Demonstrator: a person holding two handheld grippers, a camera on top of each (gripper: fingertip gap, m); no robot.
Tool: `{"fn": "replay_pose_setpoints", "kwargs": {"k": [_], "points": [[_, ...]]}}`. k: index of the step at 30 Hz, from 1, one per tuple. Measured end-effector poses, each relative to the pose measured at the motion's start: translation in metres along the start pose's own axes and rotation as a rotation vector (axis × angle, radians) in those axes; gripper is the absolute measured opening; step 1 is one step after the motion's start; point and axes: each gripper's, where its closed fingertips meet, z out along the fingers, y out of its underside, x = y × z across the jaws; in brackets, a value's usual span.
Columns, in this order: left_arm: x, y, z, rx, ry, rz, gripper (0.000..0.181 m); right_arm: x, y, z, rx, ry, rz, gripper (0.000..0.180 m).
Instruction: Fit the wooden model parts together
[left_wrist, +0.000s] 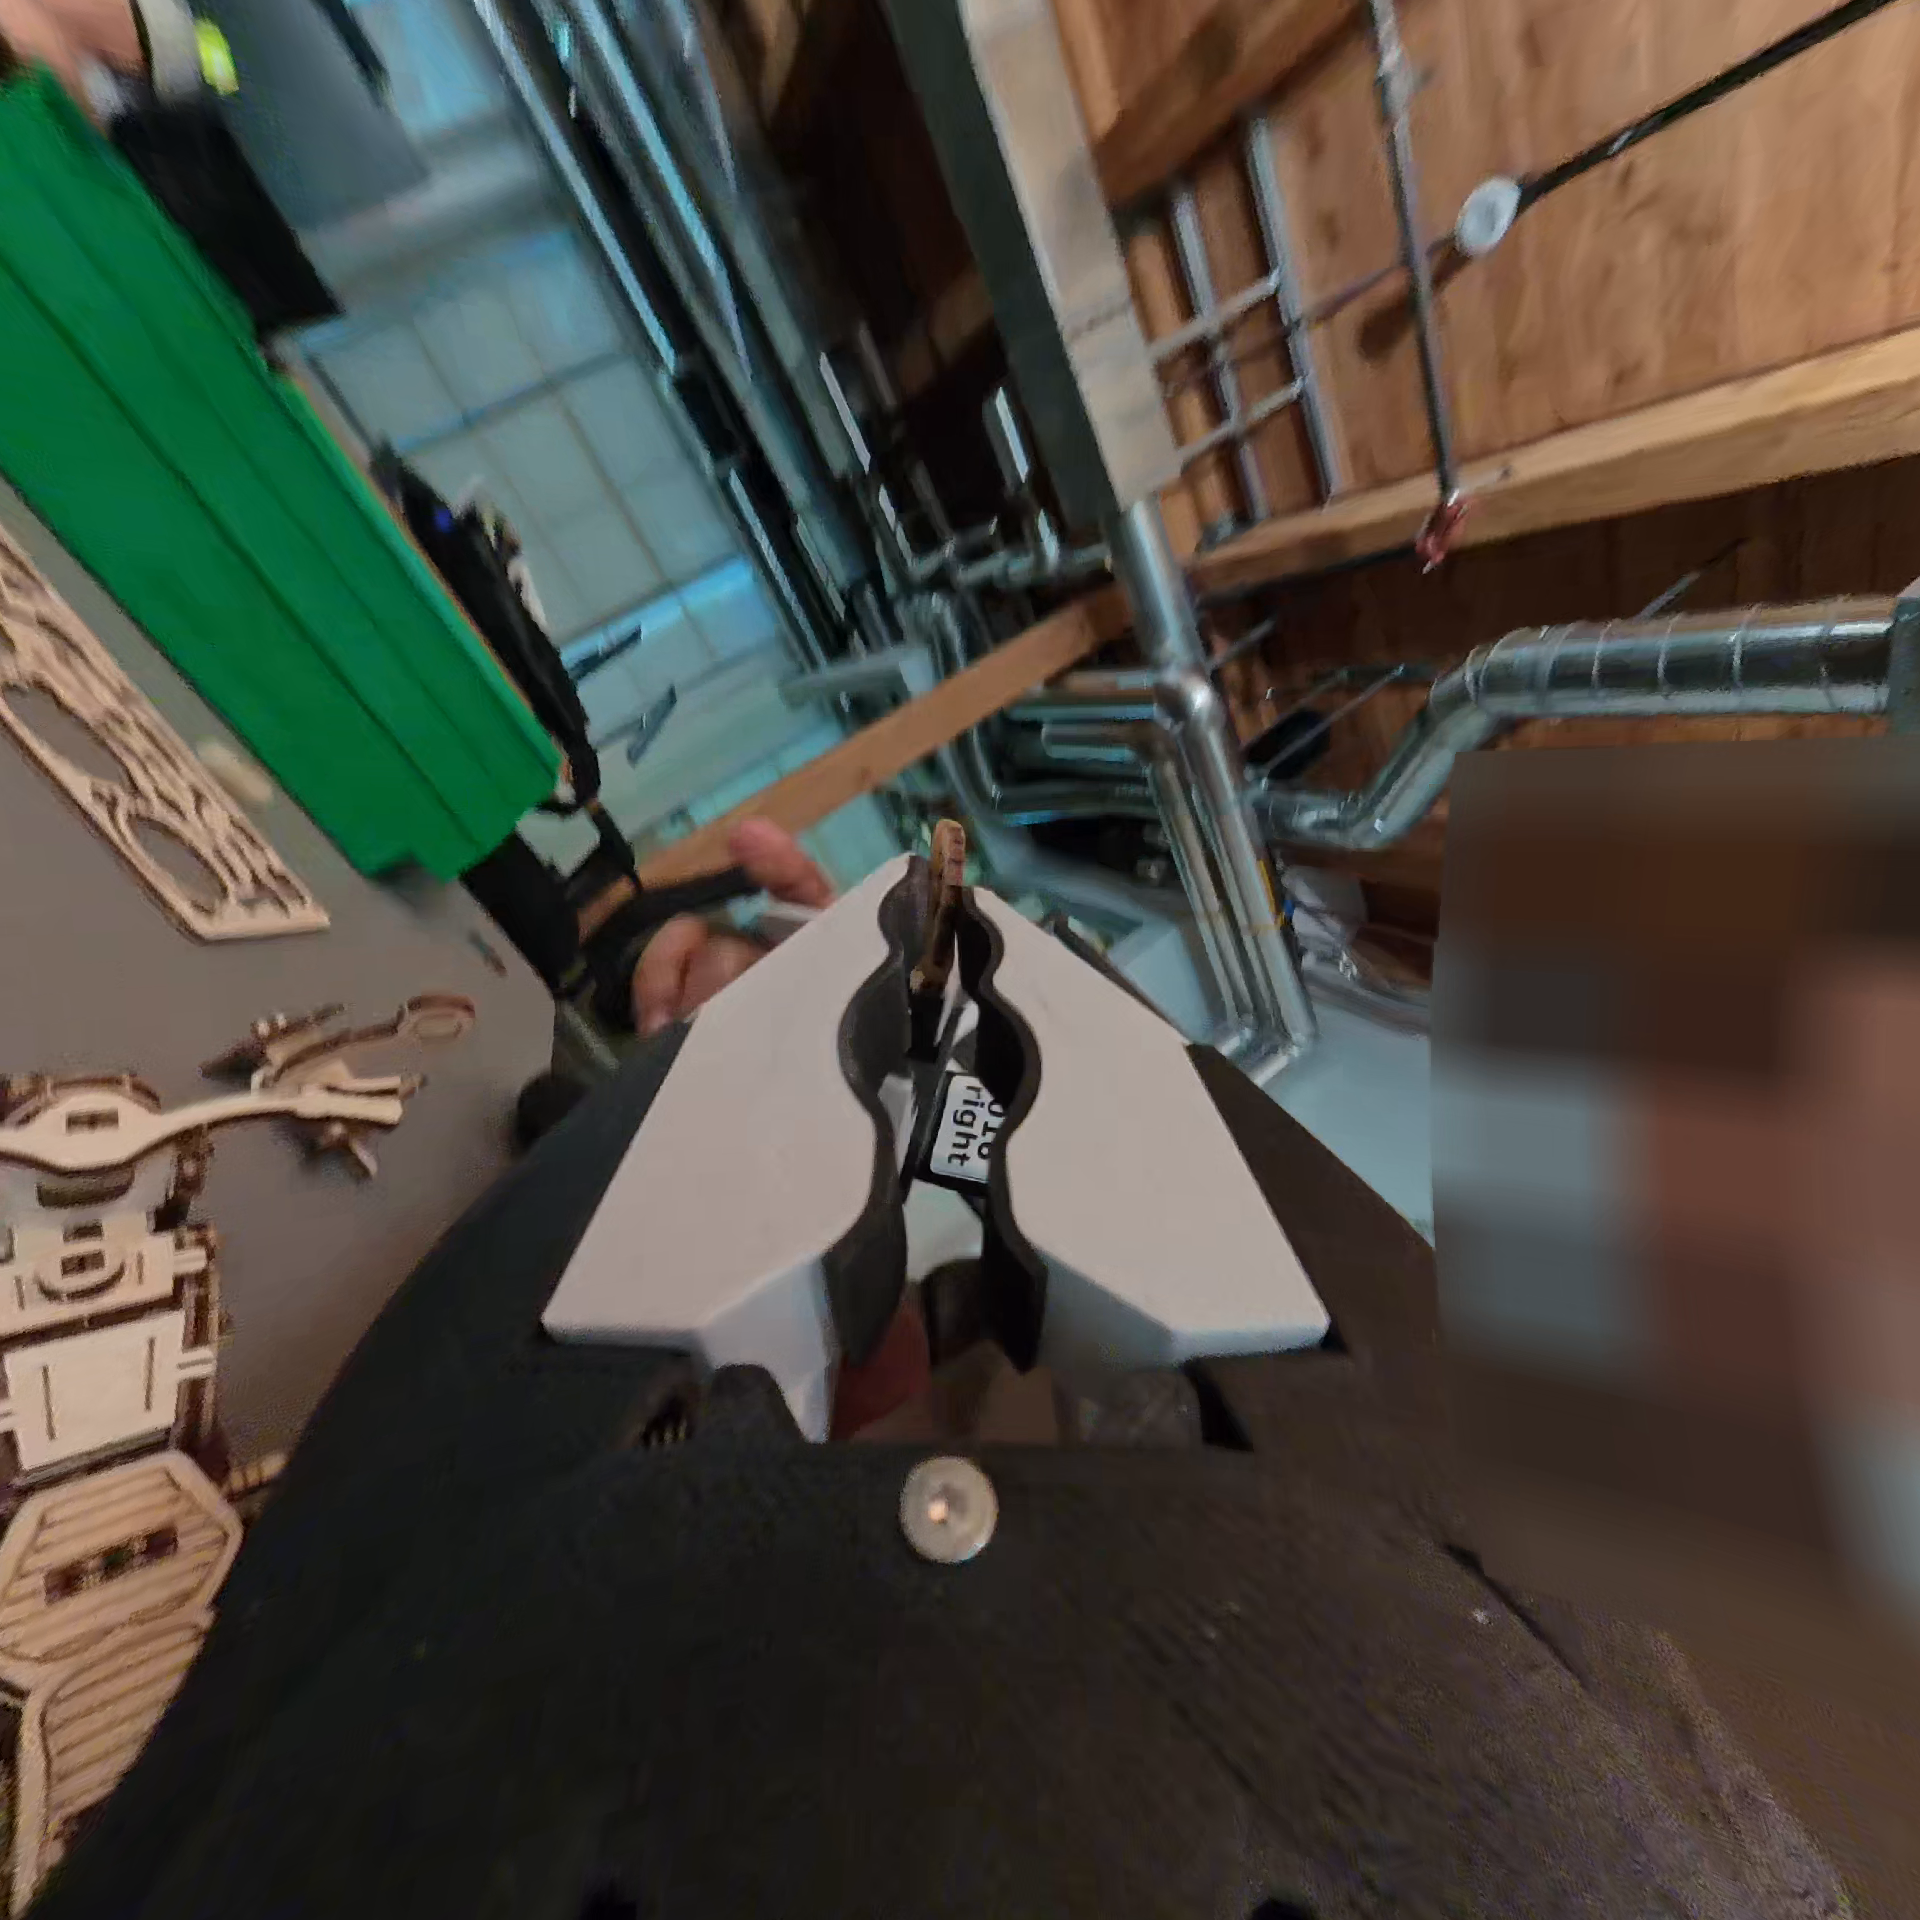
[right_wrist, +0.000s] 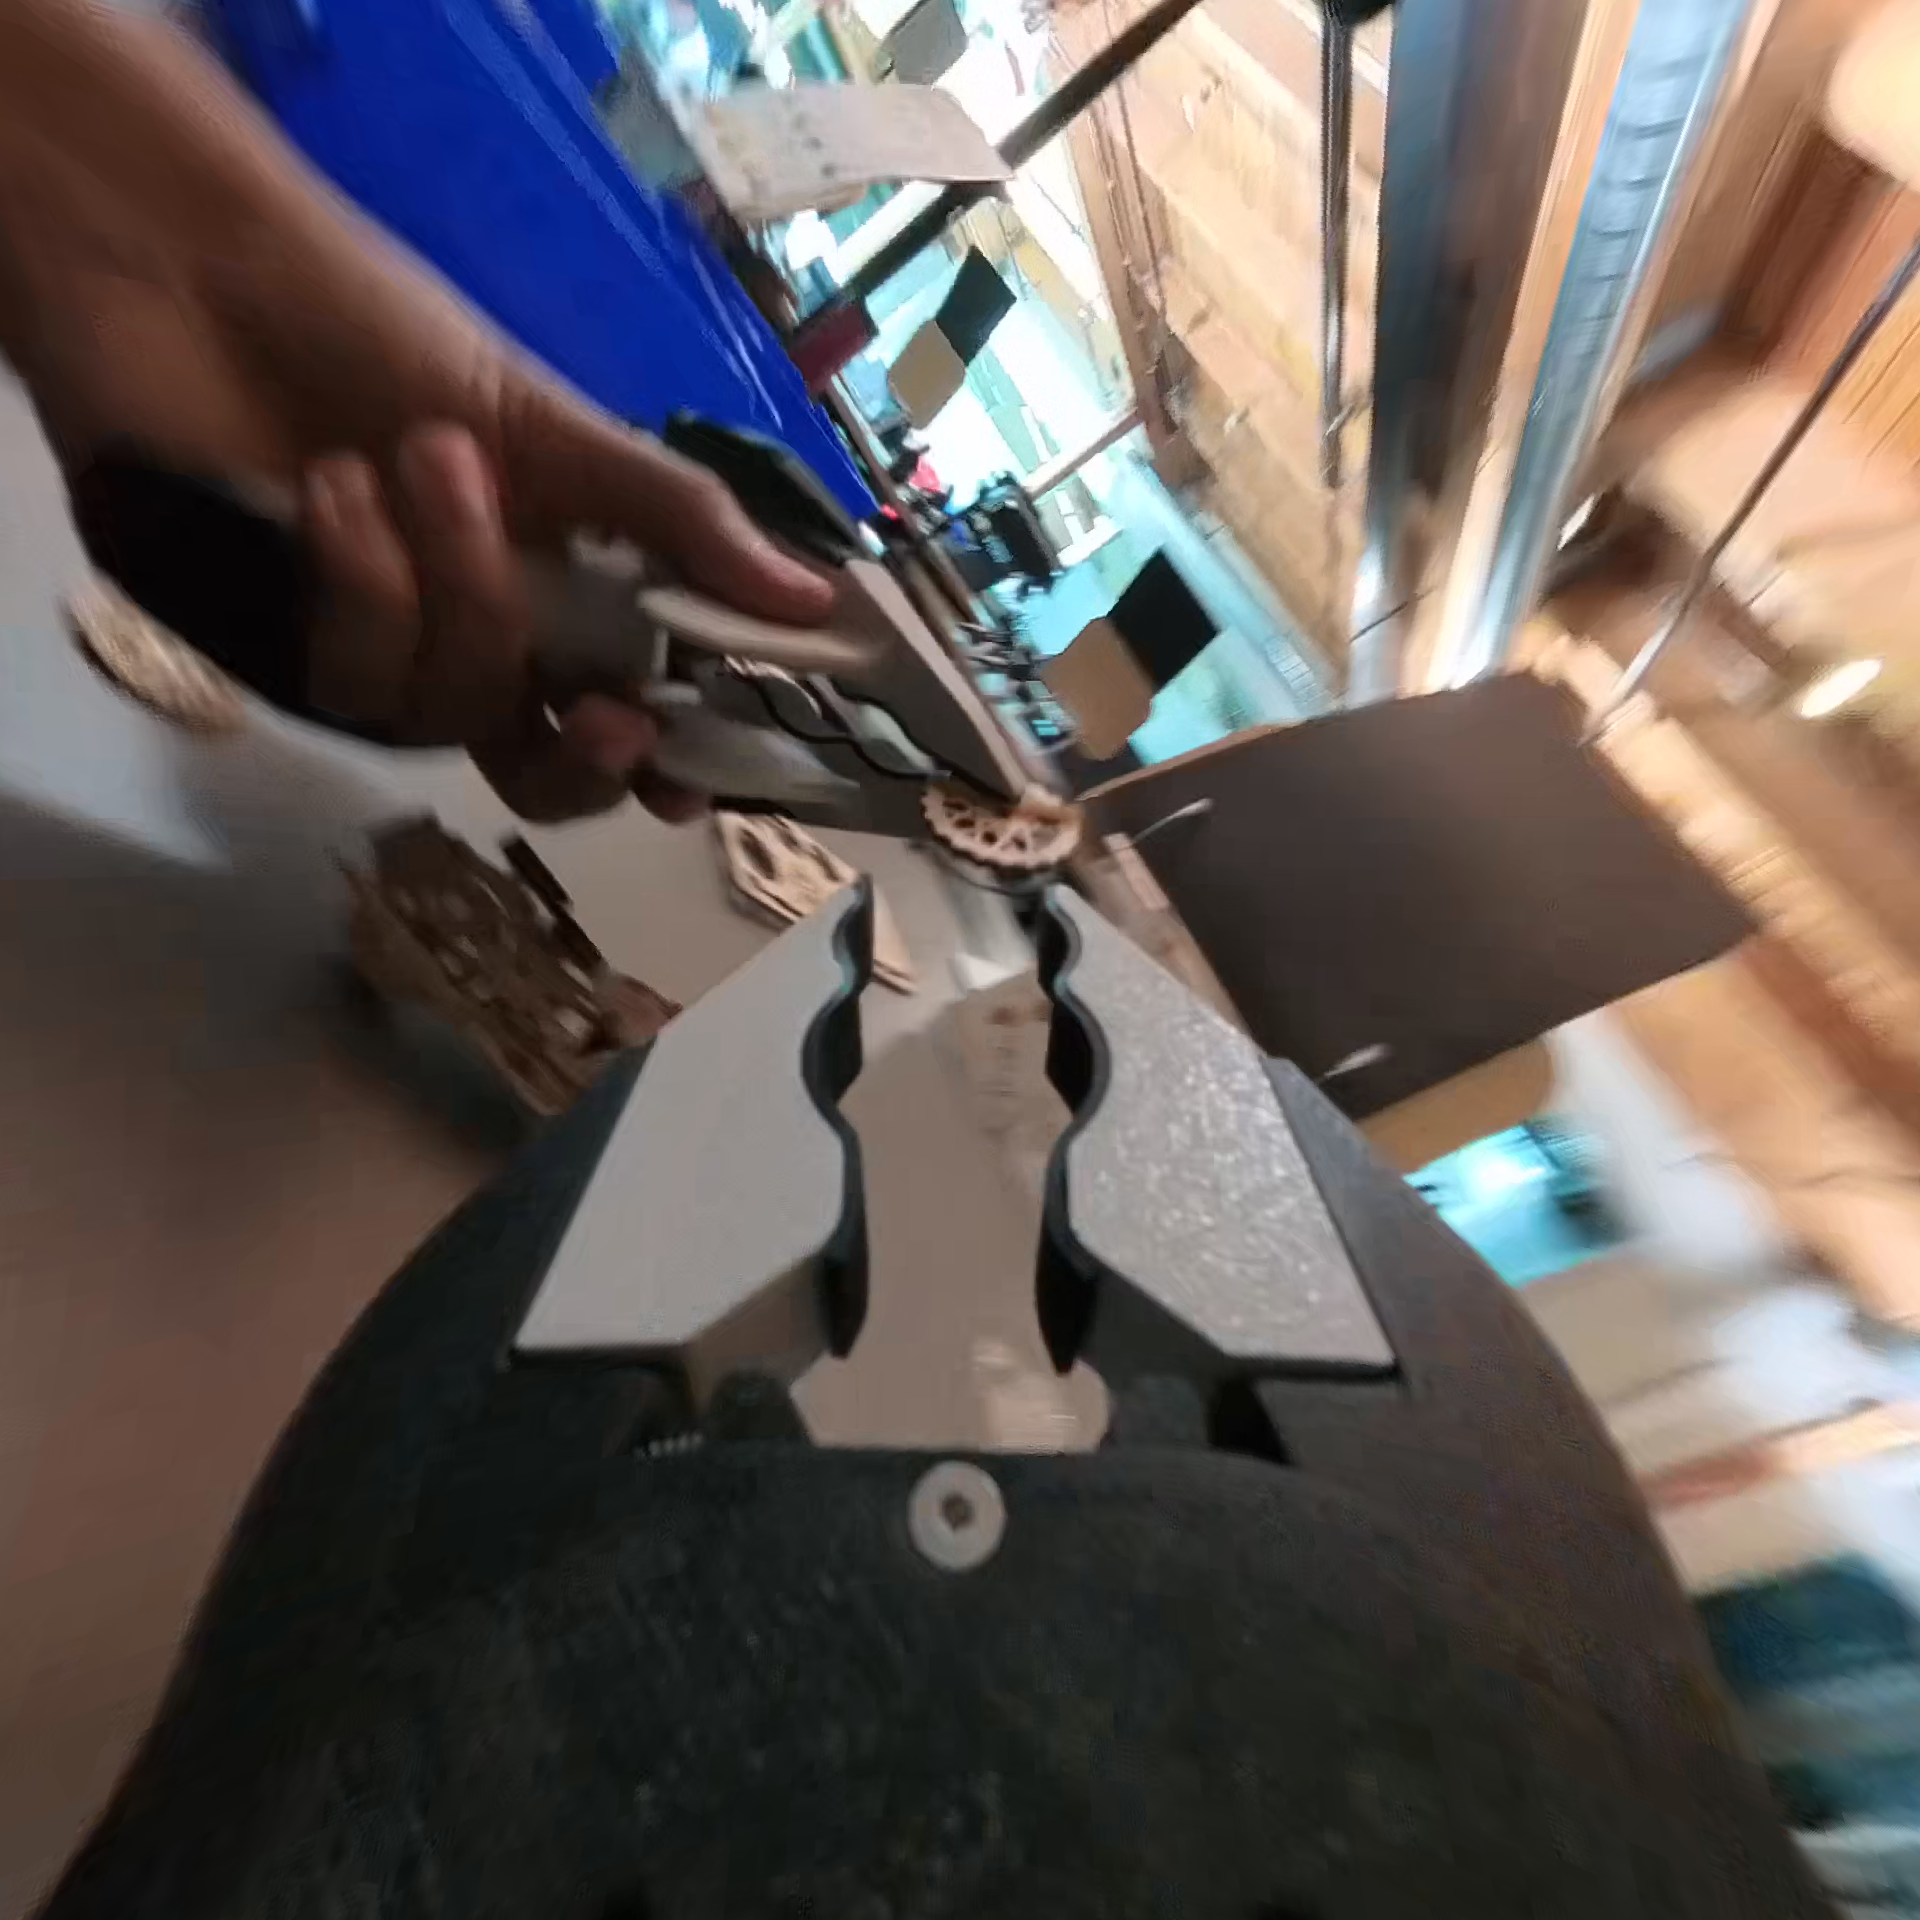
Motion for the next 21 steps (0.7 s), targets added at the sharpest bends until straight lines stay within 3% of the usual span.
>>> {"fn": "replay_pose_setpoints", "kwargs": {"k": [1,6,8,12,15,17,21], "points": [[0.001,-0.005,-0.001,0.042,0.000,0.012,0.004,0.002,0.000,0.001,0.019,-0.020,0.166,0.039],[0.001,-0.007,0.001,0.103,-0.080,0.194,0.003,0.025,0.004,0.001,0.120,-0.094,1.064,0.042],[0.000,-0.004,0.004,0.115,-0.123,0.258,0.003,0.020,-0.001,0.002,0.145,-0.223,1.263,0.032],[0.002,0.008,0.015,0.100,-0.129,0.322,0.003,0.020,-0.001,0.001,0.188,-0.238,1.363,0.006],[0.004,0.011,0.015,0.067,-0.094,0.303,0.008,0.023,-0.006,-0.004,0.220,-0.316,1.403,0.001],[0.002,0.014,0.014,0.009,-0.078,0.256,0.023,0.027,-0.003,-0.009,0.211,-0.335,1.381,0.002],[0.000,0.027,0.014,-0.144,-0.062,0.222,0.028,0.029,0.005,-0.021,0.193,-0.461,1.414,0.001]]}}
